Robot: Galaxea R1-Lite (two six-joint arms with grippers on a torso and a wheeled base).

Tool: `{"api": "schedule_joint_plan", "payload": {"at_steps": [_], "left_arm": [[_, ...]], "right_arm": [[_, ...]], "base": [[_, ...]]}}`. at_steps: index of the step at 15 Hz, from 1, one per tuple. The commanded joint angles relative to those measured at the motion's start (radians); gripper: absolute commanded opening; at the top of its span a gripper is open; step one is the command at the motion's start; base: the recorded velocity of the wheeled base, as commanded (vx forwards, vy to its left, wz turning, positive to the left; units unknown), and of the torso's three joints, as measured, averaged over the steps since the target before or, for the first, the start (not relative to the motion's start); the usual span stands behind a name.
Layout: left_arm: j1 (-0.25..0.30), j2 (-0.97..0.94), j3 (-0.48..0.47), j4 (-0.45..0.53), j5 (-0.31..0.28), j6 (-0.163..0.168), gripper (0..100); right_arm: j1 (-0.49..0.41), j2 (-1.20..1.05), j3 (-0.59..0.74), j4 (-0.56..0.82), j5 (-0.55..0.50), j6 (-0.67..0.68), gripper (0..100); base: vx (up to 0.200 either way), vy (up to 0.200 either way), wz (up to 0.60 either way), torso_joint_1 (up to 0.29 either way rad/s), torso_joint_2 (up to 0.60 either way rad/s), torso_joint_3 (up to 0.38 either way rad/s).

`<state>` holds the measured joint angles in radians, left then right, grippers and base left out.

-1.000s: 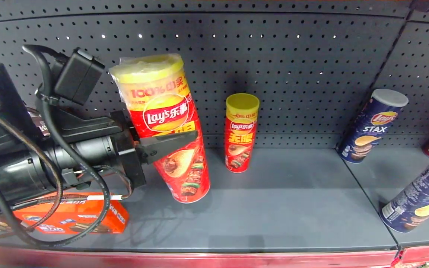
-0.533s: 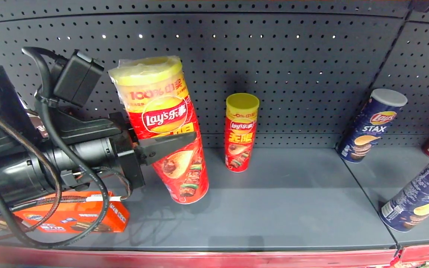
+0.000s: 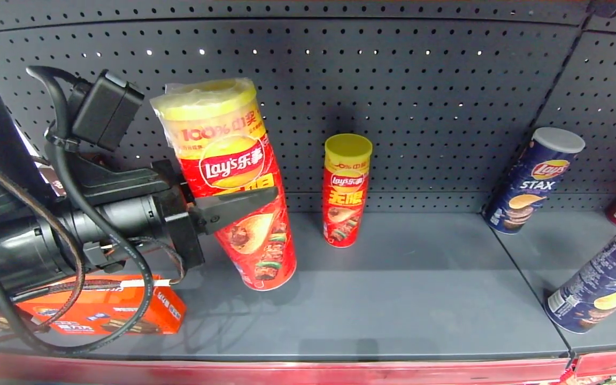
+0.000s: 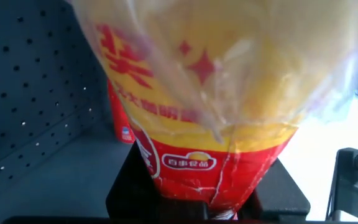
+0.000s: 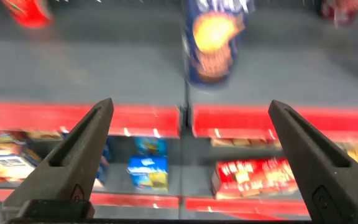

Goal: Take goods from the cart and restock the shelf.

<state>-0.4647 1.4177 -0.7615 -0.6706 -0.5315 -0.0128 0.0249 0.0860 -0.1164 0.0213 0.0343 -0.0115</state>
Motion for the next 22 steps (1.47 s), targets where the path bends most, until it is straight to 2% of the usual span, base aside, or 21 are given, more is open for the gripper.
{"api": "schedule_joint_plan", "payload": {"at_steps": [1,3,4,5,7,9,10,11,12,14,15,17,20,21,22], "left_arm": [[0.001,0.003,0.014,-0.001,0.001,0.000,0],[0.001,0.000,0.021,0.000,0.007,0.000,0],[0.001,0.000,0.021,0.000,0.007,0.000,0],[-0.002,0.000,0.022,0.000,0.034,0.000,0],[0.000,0.006,0.014,0.003,0.038,-0.003,0],[0.001,0.018,0.005,0.003,0.036,-0.004,0],[0.015,0.026,0.008,-0.001,0.033,-0.003,0],[0.015,0.026,0.008,-0.001,0.033,-0.003,0],[0.021,0.041,-0.002,-0.003,0.031,-0.003,0],[0.021,0.046,-0.012,-0.003,0.031,-0.003,0],[0.023,0.047,-0.013,-0.004,0.031,-0.001,0],[0.023,0.049,-0.018,-0.004,0.031,-0.003,0],[0.023,0.049,-0.015,-0.004,0.031,-0.003,0],[0.023,0.049,-0.016,-0.003,0.031,-0.003,0],[0.023,0.050,-0.015,-0.004,0.031,-0.003,0]], "right_arm": [[0.076,0.245,-0.201,0.032,0.121,-0.027,100],[0.148,0.357,-0.276,0.028,0.259,-0.033,100],[0.148,0.357,-0.276,0.028,0.259,-0.033,100],[0.256,0.506,-0.356,0.028,0.375,-0.045,100],[0.342,0.695,-0.394,-0.021,0.369,-0.122,100],[0.402,0.813,-0.414,-0.103,0.366,-0.130,100],[0.492,0.903,-0.491,-0.113,0.315,-0.125,100],[0.492,0.903,-0.491,-0.113,0.315,-0.125,100],[0.543,1.049,-0.591,-0.147,0.260,-0.107,100],[0.544,1.192,-0.628,-0.287,0.257,-0.111,100],[0.538,1.298,-0.631,-0.460,0.248,-0.111,100],[0.540,1.413,-0.677,-0.575,0.213,-0.108,100],[0.518,1.535,-0.792,-0.581,0.208,-0.108,100],[0.491,1.571,-0.816,-0.586,0.234,-0.113,100],[0.437,1.617,-0.845,-0.623,0.332,-0.120,100]], "base": [[0.000,0.000,0.00,0.000,0.00,0.000],[0.000,0.000,0.00,0.000,0.00,0.000],[0.000,0.000,0.00,0.000,0.00,0.000],[0.000,0.000,0.00,0.000,0.00,0.000],[0.000,0.000,0.00,0.000,0.00,0.000],[0.000,0.000,0.00,0.000,0.00,0.000],[0.000,0.000,0.00,0.000,0.00,0.000],[0.000,0.000,0.00,0.000,0.00,0.000],[0.000,0.000,0.00,0.000,0.00,0.000],[0.000,0.000,0.00,0.000,0.00,0.000],[0.000,0.000,0.00,0.000,0.00,0.000],[0.000,0.000,0.00,0.000,0.00,0.000],[0.000,0.000,0.00,0.000,0.00,0.000],[0.000,0.000,0.00,0.000,0.00,0.000],[0.000,0.000,0.00,0.000,0.00,0.000]]}}
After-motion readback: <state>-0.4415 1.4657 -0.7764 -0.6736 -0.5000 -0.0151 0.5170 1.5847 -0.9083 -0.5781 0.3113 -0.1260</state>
